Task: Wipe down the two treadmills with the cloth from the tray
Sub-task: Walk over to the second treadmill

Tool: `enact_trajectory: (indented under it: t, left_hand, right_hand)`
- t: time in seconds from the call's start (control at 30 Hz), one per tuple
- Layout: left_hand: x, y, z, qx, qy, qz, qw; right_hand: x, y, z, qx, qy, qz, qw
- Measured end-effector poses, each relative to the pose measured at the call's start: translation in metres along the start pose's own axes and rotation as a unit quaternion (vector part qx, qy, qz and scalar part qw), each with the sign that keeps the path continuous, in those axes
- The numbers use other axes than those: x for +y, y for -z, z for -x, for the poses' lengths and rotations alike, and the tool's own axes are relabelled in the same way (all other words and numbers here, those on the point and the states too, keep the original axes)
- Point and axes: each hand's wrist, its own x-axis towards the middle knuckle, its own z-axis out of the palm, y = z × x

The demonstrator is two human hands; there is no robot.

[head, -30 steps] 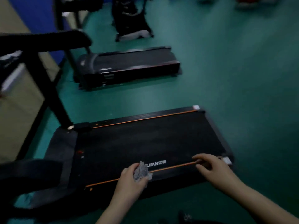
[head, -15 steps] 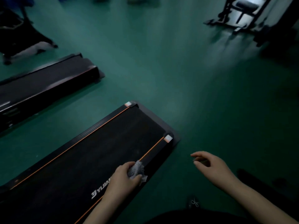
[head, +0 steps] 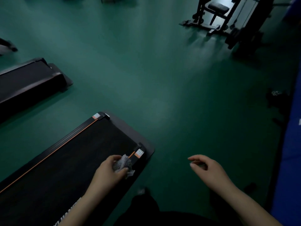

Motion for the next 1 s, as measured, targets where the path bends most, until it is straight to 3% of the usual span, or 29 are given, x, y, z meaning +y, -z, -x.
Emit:
enact_trajectory:
  t: [0.3,0.67,0.87,1.0]
  left_hand:
    - [0.068,0.004,-0.148,-0.010,-0.004,-0.008,1.000]
    - [0.179,0.069,-0.361,0.004,-0.074,0.008,0.997]
    - [0.213,0.092,-0.457,0.048,-0.052,0.045,0.997]
    - [0.222,0.099,-0.528,0.052,0.015,0.076,0.996]
  right_hand:
    - [-0.023,0.035,-0.144,0.006,-0.021,0.016,1.000]
    - [-0.139,0.082,-0.357,0.057,0.017,-0.029,0.998]
    - [-0.180,0.085,-0.481,0.027,0.027,-0.031,0.999]
    - [-0.216,0.084,-0.587,-0.017,0.050,-0.007,0.999]
